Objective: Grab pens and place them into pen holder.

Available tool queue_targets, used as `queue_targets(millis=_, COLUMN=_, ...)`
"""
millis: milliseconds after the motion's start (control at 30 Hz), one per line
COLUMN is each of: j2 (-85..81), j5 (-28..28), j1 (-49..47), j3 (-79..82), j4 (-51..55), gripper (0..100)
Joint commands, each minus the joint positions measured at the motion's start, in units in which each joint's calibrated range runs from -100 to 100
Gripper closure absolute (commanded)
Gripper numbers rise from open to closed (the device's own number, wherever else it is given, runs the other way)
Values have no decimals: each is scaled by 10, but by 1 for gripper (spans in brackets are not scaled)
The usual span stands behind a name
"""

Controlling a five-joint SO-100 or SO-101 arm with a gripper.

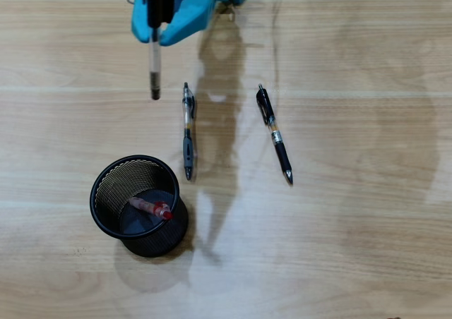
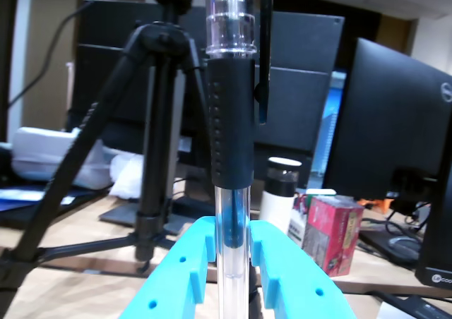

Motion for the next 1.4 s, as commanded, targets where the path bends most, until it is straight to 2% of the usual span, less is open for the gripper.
queue_targets(millis=0, j2=41, j5=3, j1=7, j3=-70, j4=-13, gripper=98)
queue_targets(millis=300, j2=200, j5=-9, j1=34, j3=-221, j4=-13, gripper=98)
queue_targets(millis=433, j2=273, j5=-34, j1=51, j3=-259, j4=-13, gripper=98)
queue_targets(millis=700, j2=378, j5=-35, j1=78, j3=-298, j4=-13, gripper=98)
queue_targets(millis=1033, j2=389, j5=-35, j1=81, j3=-299, j4=-14, gripper=97)
queue_targets(millis=1200, j2=386, j5=-35, j1=76, j3=-299, j4=-20, gripper=87)
queue_targets(millis=1367, j2=358, j5=-35, j1=70, j3=-291, j4=-13, gripper=86)
